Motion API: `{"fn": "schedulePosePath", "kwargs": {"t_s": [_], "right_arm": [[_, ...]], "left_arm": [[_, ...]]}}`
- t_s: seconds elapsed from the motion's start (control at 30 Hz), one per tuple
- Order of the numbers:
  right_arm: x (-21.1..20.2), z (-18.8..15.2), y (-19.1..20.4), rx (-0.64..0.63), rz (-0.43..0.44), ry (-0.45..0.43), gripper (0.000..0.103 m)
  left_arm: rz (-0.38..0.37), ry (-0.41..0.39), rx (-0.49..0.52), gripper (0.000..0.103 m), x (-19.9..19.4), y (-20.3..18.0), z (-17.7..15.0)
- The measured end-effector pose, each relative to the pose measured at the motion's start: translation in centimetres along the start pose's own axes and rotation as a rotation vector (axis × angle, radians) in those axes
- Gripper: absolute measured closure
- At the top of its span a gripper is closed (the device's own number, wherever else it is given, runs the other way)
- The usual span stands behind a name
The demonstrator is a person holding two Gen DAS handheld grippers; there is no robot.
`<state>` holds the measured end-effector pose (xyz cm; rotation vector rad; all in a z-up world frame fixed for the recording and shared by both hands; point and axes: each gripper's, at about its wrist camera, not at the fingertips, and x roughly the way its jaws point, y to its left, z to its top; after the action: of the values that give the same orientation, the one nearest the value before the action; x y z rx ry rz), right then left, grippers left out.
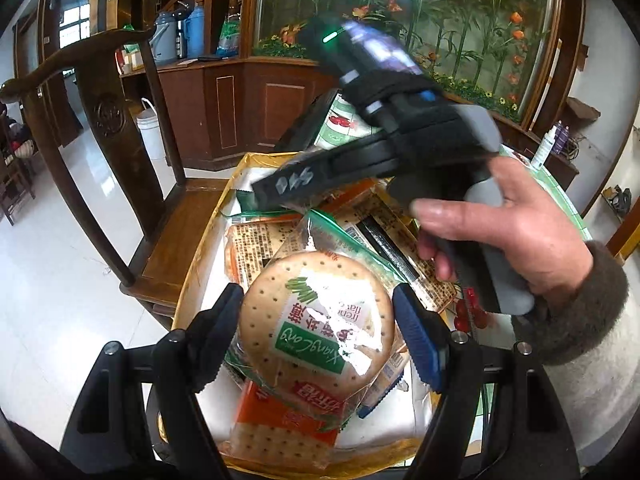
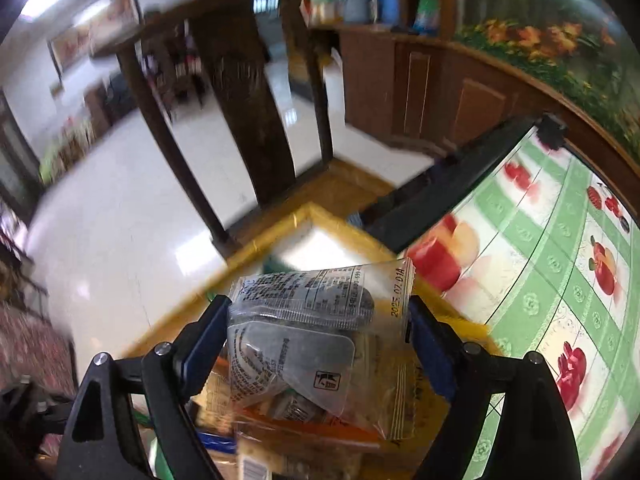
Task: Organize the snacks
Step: 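Lower both packs into the box and open both tools to release them, then withdraw both tools from the box back over the empty table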
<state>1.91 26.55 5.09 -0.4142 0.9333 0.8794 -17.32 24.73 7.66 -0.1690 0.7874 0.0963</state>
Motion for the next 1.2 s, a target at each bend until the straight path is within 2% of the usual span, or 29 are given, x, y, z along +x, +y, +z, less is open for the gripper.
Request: {"fn": "schedulePosePath", "kwargs": {"t_s": [0.1, 0.3, 0.4, 0.57, 0.67, 0.9, 1.2], "right_arm": [[-0.1, -0.4, 0.3, -0.02, -0.037, -0.006, 0.017], [-3.1, -0.5, -0.6, 0.012, -0.044, -0.102, 0.001], [-4.4, -0.6, -0.6, 0.018, -0.031, -0.127, 0.001], [-7.3, -2.2, -1.0, 0.03, -0.031, -0.169, 0.001], [-8.7, -3.9, -1.9, 0.062, -0.03, -0.197, 0.001], [-11.2, -7.7, -4.4, 0.144, -0.046, -0.234, 0.001], [-11.4, -11.5, -5.6, 0.205, -0.099, -0.236, 0.001]], "left_arm": [[-0.006, 0.004, 0.003, 0.026, -0.1, -0.2, 0.0], [0.009, 0.002, 0.022, 0.026, 0.1, -0.8, -0.2], [0.041, 0.001, 0.039, 0.024, 0.4, -1.1, -0.5], [0.012, 0.055, 0.004, 0.018, 1.7, -1.2, -1.2], [0.046, 0.046, 0.022, 0.018, 1.8, -1.6, -1.5], [0.042, -0.005, 0.004, 0.016, 0.6, -1.8, -0.4], [0.062, -0.052, 0.022, 0.015, 0.3, -3.8, 0.4]]}}
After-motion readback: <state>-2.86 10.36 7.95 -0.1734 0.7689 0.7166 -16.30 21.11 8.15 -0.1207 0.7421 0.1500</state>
